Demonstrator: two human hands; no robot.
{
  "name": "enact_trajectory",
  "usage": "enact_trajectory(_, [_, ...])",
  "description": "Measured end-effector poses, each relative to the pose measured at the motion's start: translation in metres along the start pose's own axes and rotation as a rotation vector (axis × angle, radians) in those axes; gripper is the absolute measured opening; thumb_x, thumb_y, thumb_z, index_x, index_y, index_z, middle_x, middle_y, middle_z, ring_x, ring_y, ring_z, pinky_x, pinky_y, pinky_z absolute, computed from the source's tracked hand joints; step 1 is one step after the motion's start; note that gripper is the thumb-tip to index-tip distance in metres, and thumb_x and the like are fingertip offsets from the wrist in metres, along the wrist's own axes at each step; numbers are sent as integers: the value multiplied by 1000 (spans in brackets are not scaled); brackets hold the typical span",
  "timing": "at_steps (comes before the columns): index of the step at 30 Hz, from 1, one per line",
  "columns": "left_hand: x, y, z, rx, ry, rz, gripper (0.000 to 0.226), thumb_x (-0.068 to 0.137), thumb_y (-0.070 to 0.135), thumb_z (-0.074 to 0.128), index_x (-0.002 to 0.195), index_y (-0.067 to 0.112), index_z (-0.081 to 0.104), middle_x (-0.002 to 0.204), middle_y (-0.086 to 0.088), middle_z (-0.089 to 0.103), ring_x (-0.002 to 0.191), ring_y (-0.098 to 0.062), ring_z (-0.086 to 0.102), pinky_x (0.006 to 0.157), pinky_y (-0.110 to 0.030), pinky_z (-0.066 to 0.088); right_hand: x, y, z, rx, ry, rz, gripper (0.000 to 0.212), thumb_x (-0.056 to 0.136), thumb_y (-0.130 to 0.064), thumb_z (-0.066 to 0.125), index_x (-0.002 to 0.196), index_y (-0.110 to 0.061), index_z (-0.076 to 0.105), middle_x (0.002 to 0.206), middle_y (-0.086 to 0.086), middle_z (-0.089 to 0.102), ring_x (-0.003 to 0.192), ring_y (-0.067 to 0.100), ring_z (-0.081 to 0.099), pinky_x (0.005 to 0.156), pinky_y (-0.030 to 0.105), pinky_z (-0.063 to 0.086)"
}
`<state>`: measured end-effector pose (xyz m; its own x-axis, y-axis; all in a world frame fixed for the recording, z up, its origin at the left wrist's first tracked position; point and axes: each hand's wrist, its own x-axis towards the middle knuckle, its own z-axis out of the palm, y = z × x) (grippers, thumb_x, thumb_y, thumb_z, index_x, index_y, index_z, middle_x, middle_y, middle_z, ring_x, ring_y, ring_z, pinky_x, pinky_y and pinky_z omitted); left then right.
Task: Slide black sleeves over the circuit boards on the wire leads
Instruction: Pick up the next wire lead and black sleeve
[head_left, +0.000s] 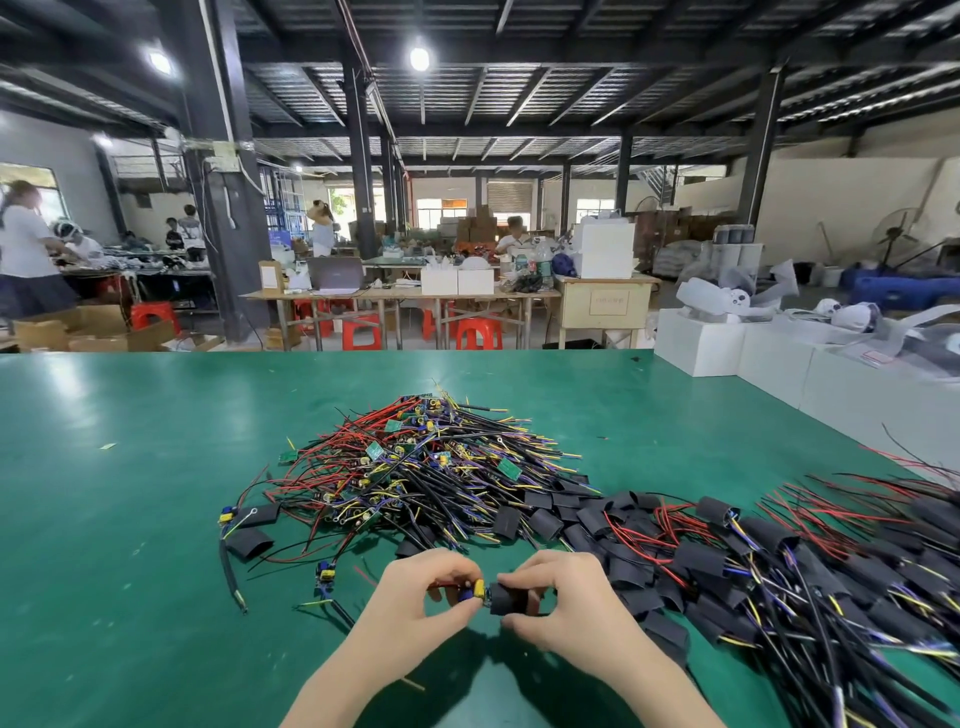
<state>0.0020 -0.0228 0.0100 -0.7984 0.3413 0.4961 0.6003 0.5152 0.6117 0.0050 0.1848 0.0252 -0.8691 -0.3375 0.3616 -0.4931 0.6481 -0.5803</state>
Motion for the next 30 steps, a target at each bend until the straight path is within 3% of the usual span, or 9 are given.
enact_trajectory(6, [1,2,-3,24,4,47,16,85,19,72,97,29,72,93,15,69,89,-7,64,80,-33,52,-2,-2,-2,113,24,90,34,64,-20,81,98,-25,77,86,-6,70,73,5,61,77,21,49])
enact_trajectory(11, [1,3,-4,1,17,20,14,86,20,72,98,27,73,94,16,69,89,-7,64,80,-30,51,-3,-3,0,349,53,225,33,63,-3,79,90,-22,77,68,-3,67,52,9,61,51,25,54])
enact_trajectory(14, [0,3,-2,-35,16,-32,12,86,21,72,97,25,73,91,16,70,85,-8,64,79,-32,52,-4,-4,1,346,81,148,34,64,0,78,91,-20,78,78,-8,68,63,6,63,56,23,55])
enact_trajectory(17, [0,3,0,-71,11,-87,9,86,20,72,95,23,73,87,13,71,82,-10,65,79,-30,52,-4,-6,1,232,87,38,34,65,-4,78,95,-20,77,90,-10,70,81,-1,63,72,11,48])
enact_trajectory(19, [1,3,0,-103,32,-113,9,85,16,73,92,22,73,85,11,71,80,-12,66,77,-27,53,-3,-7,1,186,99,-4,33,65,-7,79,95,-21,77,92,-9,71,86,-3,62,75,5,44])
enact_trajectory(22, [2,4,0,-130,83,-121,14,82,9,75,91,20,74,84,12,72,80,-10,67,75,-18,51,-3,-7,2,42,137,-27,35,68,-24,79,103,-30,75,96,-14,71,90,0,59,79,12,43])
enact_trajectory(24, [3,5,0,-141,121,-93,18,81,3,75,90,18,74,86,10,72,80,-11,67,76,-20,52,-3,-6,2,-186,196,-29,40,71,-47,71,110,-38,69,94,-16,70,90,7,55,76,21,44])
enact_trajectory(26, [5,6,-2,-166,170,-70,20,80,-1,75,91,15,75,88,5,72,81,-13,68,77,-24,54,-3,-6,2,-235,240,-39,46,72,-61,58,108,-35,69,84,-11,70,85,13,55,72,29,47])
enact_trajectory(30, [3,6,-1,-142,199,-43,21,78,-1,77,92,14,76,87,6,73,81,-11,68,76,-23,54,-2,-8,7,-198,240,-151,35,74,-51,63,97,-26,71,74,-11,67,75,19,55,70,38,46])
